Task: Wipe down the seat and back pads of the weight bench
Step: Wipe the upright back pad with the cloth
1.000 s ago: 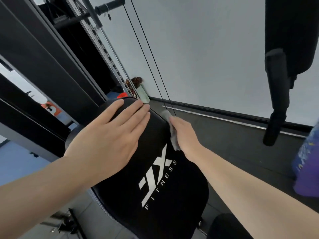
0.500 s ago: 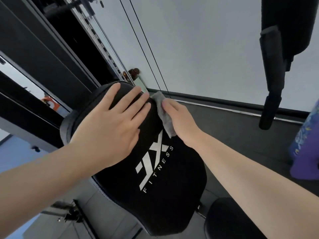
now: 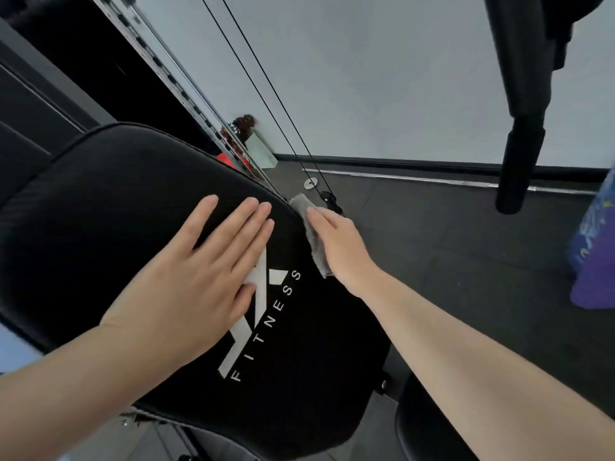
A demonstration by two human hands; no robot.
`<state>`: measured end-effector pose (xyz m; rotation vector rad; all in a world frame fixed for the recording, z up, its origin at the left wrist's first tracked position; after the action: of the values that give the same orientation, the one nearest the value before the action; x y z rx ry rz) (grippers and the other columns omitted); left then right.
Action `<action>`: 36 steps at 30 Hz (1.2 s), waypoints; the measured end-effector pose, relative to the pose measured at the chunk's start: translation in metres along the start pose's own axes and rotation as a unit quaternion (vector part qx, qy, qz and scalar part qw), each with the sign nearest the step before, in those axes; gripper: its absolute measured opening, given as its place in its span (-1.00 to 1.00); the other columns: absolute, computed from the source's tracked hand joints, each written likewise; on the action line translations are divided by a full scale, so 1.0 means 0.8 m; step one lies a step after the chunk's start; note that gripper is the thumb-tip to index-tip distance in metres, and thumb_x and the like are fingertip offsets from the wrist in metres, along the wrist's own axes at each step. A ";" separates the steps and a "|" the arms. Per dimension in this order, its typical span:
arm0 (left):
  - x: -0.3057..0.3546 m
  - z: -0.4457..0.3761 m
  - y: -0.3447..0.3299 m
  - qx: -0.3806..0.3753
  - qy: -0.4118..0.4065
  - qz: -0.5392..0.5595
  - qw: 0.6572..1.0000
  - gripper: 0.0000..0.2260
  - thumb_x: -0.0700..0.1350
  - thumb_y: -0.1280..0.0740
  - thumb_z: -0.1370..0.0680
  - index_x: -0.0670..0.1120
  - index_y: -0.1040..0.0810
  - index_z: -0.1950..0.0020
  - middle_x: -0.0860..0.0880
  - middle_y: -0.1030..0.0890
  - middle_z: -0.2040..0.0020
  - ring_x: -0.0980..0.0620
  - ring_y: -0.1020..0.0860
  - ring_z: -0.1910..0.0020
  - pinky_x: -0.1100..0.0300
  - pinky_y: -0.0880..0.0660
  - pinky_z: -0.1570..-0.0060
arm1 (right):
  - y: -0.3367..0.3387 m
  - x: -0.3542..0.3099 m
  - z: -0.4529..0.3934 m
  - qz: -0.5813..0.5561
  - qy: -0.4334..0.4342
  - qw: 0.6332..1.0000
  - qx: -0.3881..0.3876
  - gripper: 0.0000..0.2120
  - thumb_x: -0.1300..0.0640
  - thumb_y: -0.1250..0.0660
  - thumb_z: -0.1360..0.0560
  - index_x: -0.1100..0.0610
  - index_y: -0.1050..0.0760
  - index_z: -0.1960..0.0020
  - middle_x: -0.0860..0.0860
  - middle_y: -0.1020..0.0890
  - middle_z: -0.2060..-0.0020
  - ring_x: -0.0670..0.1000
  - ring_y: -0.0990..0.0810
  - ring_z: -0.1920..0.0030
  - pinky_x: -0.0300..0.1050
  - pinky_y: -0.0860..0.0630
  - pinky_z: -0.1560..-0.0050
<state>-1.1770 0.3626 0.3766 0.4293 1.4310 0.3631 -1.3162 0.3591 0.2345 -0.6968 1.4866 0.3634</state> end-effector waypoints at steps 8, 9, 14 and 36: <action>0.104 -0.026 -0.039 -0.013 -0.124 0.075 0.989 -0.47 0.05 0.03 -0.60 -0.14 -0.08 -0.54 -0.15 -0.05 -0.55 -0.14 -0.01 -0.54 -0.14 0.19 -0.48 | 0.064 0.129 0.021 0.052 -0.061 0.996 0.042 -0.75 -0.13 -0.15 -0.59 -0.13 -0.54 0.15 -0.15 -0.58 0.37 -0.09 -0.56 0.27 0.02 -0.52 0.08; 0.121 -0.025 -0.049 -0.017 -0.142 0.064 0.988 -0.46 0.06 0.07 -0.61 -0.15 -0.02 -0.55 -0.16 0.03 -0.55 -0.15 0.08 -0.54 -0.14 0.30 -0.45 | 0.076 0.146 0.021 0.078 -0.089 0.992 0.047 -0.71 -0.15 -0.14 -0.59 -0.09 -0.52 0.20 -0.13 -0.56 0.39 -0.07 -0.54 0.29 0.07 -0.51 0.08; 0.147 -0.023 -0.078 -0.050 -0.164 0.073 0.983 -0.48 -0.01 0.05 -0.60 -0.21 -0.07 -0.52 -0.22 -0.02 -0.54 -0.19 0.06 -0.53 -0.15 0.27 -0.47 | 0.046 0.116 0.018 0.008 -0.001 1.000 0.028 -0.79 -0.09 -0.17 -0.59 -0.09 -0.57 0.01 -0.17 -0.63 0.19 -0.14 -0.58 0.10 -0.09 -0.46 -0.05; 0.203 -0.042 -0.099 -0.086 -0.186 0.055 0.977 -0.44 0.05 0.17 -0.63 -0.20 0.28 -0.52 -0.21 0.30 -0.52 -0.19 0.33 -0.50 -0.17 0.52 -0.29 | 0.106 0.255 0.093 -0.015 -0.291 0.955 0.052 -0.72 -0.06 -0.11 -0.63 -0.02 -0.57 -0.05 0.04 -0.67 -0.01 0.04 -0.65 -0.02 0.03 -0.55 -0.12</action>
<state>-1.1942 0.3753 0.1941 0.4117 1.0039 0.4666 -1.2949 0.4305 0.0137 -0.4707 0.9250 0.4215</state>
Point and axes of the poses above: each hand's wrist, its own z-axis away from the middle knuckle, its own y-axis out of the back of the hand, x = y × z, the point moved 9 cm from there along -z, towards the middle knuckle
